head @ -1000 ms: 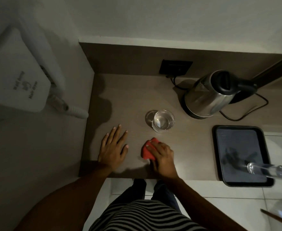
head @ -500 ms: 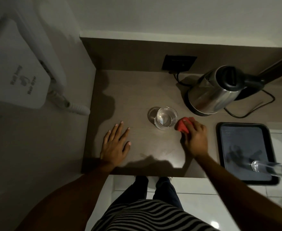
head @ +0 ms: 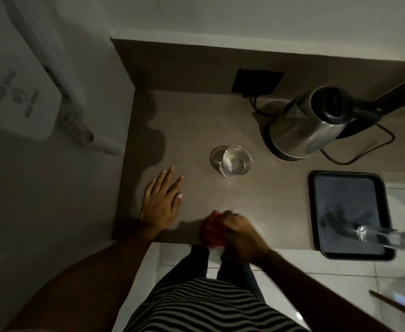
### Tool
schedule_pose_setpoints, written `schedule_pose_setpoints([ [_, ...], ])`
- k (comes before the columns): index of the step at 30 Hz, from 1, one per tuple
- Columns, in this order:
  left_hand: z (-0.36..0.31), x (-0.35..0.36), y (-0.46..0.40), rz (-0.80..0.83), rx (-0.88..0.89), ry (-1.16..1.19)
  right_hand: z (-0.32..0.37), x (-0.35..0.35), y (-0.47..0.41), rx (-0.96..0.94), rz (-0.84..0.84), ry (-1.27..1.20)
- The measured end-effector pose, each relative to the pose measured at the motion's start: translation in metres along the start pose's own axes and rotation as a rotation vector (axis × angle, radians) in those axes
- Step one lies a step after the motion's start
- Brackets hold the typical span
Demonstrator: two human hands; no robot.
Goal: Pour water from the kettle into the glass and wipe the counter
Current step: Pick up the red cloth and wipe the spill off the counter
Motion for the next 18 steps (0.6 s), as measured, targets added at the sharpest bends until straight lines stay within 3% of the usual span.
schedule_pose_setpoints([
  [2, 0.000, -0.001, 0.000, -0.004, 0.005, 0.009, -0.051, -0.045, 0.021, 0.150, -0.109, 0.104],
  [5, -0.001, -0.002, 0.002, 0.003, 0.002, 0.030, -0.119, -0.094, 0.068, 0.679, -0.321, 0.312],
  [10, -0.003, -0.002, 0.003, 0.016, -0.007, 0.028, -0.088, -0.062, 0.060, 1.196, -0.702, 0.280],
  [12, -0.004, -0.002, 0.003, 0.009, 0.003, 0.017, -0.059, -0.028, 0.029, 1.145, -0.626, 0.205],
  [15, -0.002, 0.001, 0.002, 0.003, 0.000, 0.021, -0.013, 0.029, -0.007, 0.743, -0.253, 0.209],
  [18, -0.001, 0.002, 0.001, 0.005, 0.006, 0.020, -0.006, 0.027, -0.010, 0.300, -0.036, 0.223],
])
Point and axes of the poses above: each hand's wrist, its own y-axis away from the middle knuckle, its own x-axis out of the palm, z = x × y, the point moved 7 cm from there along -y, towards the middle knuckle, and after that the axes turned 1 degree about -y, right-handed, at the moved point
